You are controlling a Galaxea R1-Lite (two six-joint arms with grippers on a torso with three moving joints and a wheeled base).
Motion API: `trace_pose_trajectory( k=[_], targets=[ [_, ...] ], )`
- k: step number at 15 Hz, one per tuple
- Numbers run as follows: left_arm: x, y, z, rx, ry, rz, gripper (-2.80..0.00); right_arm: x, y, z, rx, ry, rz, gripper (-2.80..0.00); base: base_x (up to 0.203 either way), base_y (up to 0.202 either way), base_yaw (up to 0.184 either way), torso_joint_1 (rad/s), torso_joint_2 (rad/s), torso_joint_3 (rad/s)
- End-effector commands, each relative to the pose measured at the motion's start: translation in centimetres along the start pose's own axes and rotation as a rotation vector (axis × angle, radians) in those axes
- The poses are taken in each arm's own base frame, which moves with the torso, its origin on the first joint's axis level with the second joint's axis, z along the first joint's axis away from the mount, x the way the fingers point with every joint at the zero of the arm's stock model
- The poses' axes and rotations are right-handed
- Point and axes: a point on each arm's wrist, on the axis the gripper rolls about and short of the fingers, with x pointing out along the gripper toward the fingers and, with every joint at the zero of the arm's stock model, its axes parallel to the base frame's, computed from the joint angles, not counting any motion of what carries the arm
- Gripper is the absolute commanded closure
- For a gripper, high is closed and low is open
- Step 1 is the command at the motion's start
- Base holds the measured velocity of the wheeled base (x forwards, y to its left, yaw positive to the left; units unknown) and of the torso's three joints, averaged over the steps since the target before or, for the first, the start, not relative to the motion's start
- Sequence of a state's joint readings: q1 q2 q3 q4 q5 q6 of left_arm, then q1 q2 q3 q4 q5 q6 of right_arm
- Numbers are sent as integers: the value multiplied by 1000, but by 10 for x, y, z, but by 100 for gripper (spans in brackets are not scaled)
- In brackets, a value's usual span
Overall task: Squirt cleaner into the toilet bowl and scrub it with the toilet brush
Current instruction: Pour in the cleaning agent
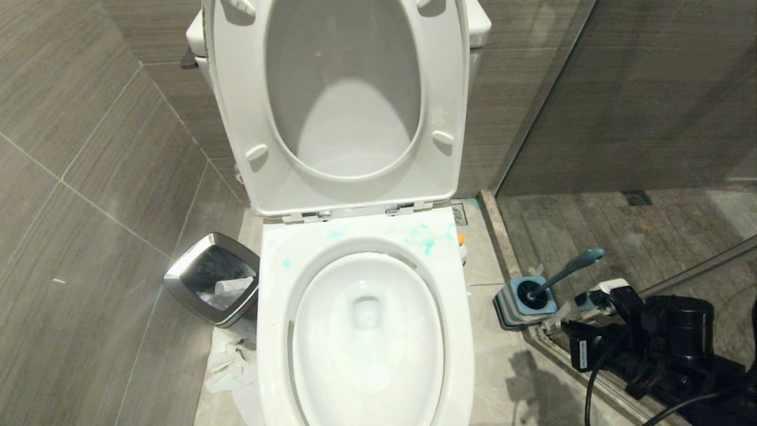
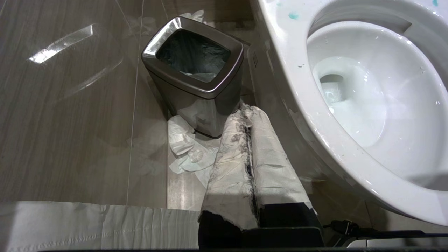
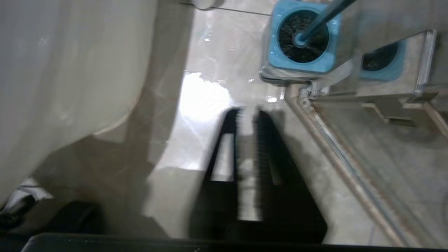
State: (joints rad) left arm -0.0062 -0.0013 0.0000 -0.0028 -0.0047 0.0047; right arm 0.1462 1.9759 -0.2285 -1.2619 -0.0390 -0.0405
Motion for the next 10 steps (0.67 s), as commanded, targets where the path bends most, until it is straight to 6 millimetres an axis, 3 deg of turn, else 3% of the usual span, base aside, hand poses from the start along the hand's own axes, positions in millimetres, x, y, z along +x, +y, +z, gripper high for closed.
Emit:
trace_pose_trajectory(
  k=[1,7,10],
  targets=[
    [0,0,0,0,1,0,0,17,1,-9,-4,18,-1,-280,0,0,0,0,0,0],
    [0,0,0,0,1,0,0,74,-10,2,-106,-73,8,-280,0,0,0,0,0,0],
    [0,0,0,0,1,0,0,88,-13,0,-91,-76,30,-280,0,0,0,0,0,0]
  ],
)
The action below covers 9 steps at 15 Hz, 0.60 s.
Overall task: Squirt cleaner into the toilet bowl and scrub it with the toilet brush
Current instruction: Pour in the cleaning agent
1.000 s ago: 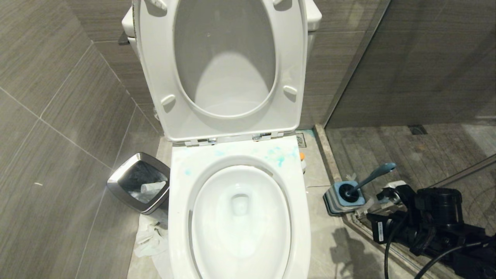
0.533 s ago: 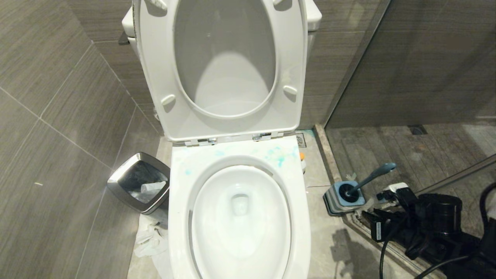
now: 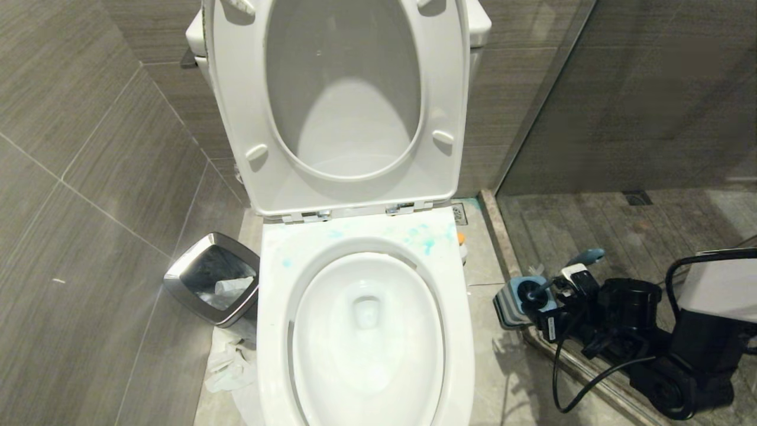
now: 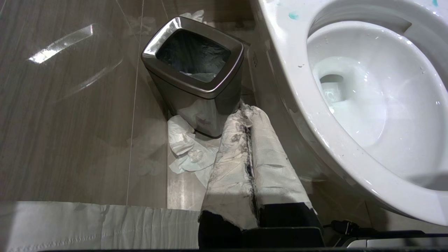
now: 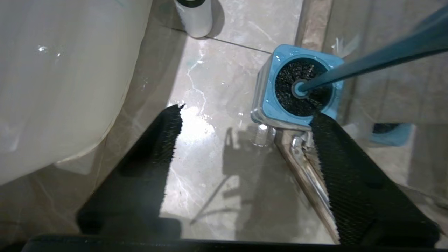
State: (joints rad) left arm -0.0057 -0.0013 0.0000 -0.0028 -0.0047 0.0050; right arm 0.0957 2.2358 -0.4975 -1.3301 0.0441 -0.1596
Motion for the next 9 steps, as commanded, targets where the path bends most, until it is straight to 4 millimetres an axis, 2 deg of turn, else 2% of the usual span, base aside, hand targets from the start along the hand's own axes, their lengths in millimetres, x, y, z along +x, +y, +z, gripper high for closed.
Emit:
trace_pose_trajectory(
  k=[1,9],
  targets=[
    [0,0,0,0,1,0,0,12,-1,-5,12,-2,0,-280,0,0,0,0,0,0],
    [0,0,0,0,1,0,0,51,-5,6,17,-104,66,-280,0,0,0,0,0,0]
  ],
)
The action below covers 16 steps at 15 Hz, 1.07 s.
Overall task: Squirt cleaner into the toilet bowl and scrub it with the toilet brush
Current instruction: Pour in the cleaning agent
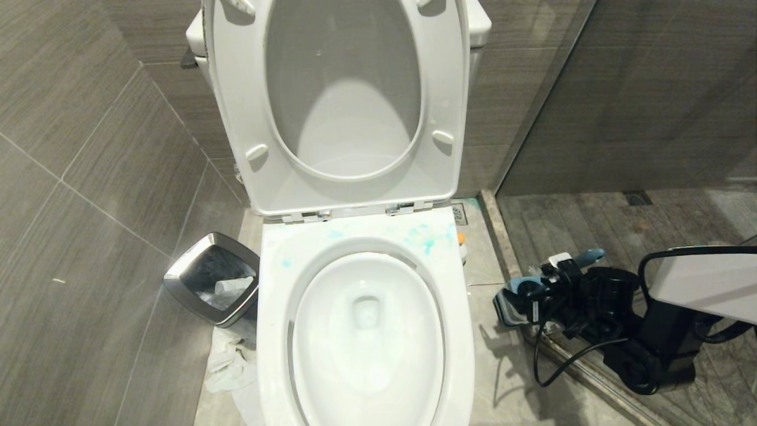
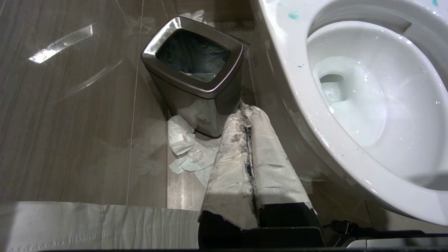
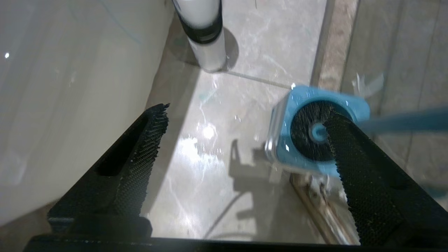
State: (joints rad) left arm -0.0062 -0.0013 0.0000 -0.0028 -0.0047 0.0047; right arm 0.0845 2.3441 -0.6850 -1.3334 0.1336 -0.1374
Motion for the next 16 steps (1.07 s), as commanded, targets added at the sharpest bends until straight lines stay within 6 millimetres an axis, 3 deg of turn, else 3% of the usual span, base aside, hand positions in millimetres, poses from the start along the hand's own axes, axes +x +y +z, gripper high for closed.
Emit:
trace_pose_trajectory(
  k=[1,5,10,16],
  targets=[
    [0,0,0,0,1,0,0,12,-2,-1,-1,-22,1,-280,0,0,0,0,0,0],
    [0,0,0,0,1,0,0,26,-3,5,-45,-118,0,-280,0,0,0,0,0,0],
    [0,0,0,1,1,0,0,43,-4,-6,-50,-105,45,-280,0,0,0,0,0,0],
    [0,0,0,1,1,0,0,93,-16,-13,-60,-142,56,-280,0,0,0,0,0,0]
  ],
)
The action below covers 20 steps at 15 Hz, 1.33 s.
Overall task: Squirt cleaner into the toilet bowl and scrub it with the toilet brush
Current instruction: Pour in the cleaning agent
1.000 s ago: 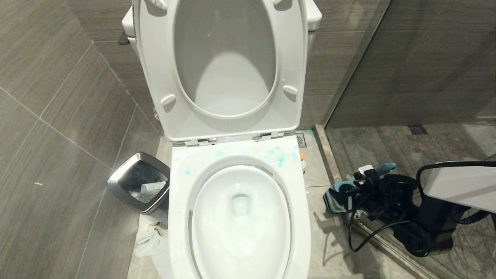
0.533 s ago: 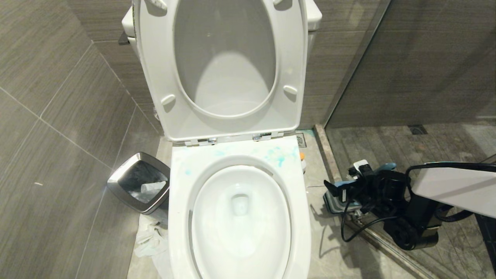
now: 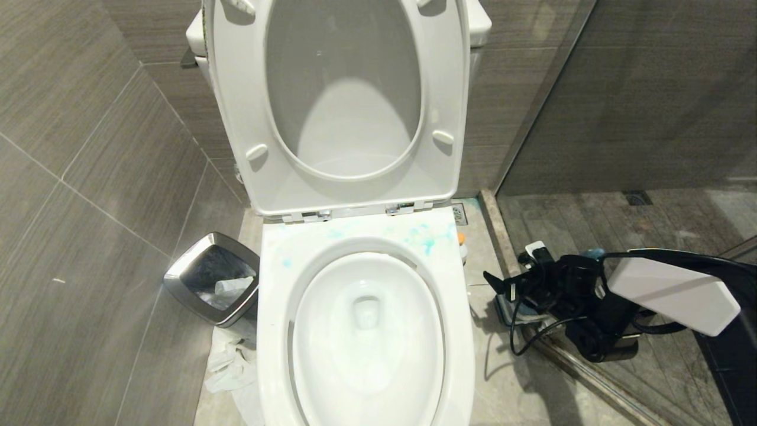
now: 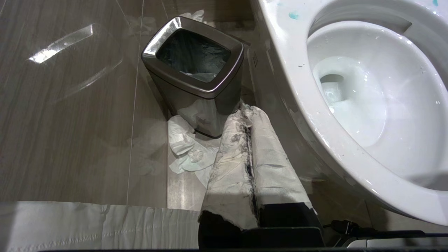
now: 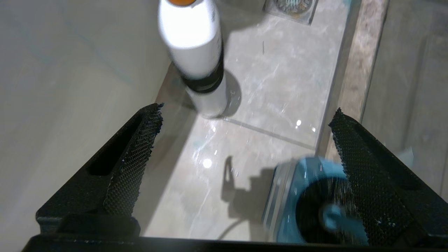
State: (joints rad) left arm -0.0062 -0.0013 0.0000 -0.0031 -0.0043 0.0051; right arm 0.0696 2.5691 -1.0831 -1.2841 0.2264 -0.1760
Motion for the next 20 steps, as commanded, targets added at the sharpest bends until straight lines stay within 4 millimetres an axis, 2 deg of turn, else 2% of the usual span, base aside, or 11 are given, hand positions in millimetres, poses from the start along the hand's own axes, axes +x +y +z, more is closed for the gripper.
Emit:
trace_pose_trajectory(
  k=[1,5,10,13,17,20],
  targets=[
    [0,0,0,-1,1,0,0,18,-3,-11,-7,-24,-4,-280,0,0,0,0,0,0],
    [0,0,0,-1,1,0,0,37,-8,-6,-71,-86,-11,-280,0,0,0,0,0,0],
    [0,0,0,0,1,0,0,37,-23,7,-218,-140,146,-280,0,0,0,0,0,0],
    [0,0,0,-1,1,0,0,22,-22,29,-187,-147,150,-280,0,0,0,0,0,0],
    [0,0,0,-1,1,0,0,-11,-12,32,-128,-65,174,-280,0,0,0,0,0,0],
    [0,0,0,-1,1,0,0,-29,-3,29,-77,-88,171,-280,0,0,0,0,0,0]
  ],
)
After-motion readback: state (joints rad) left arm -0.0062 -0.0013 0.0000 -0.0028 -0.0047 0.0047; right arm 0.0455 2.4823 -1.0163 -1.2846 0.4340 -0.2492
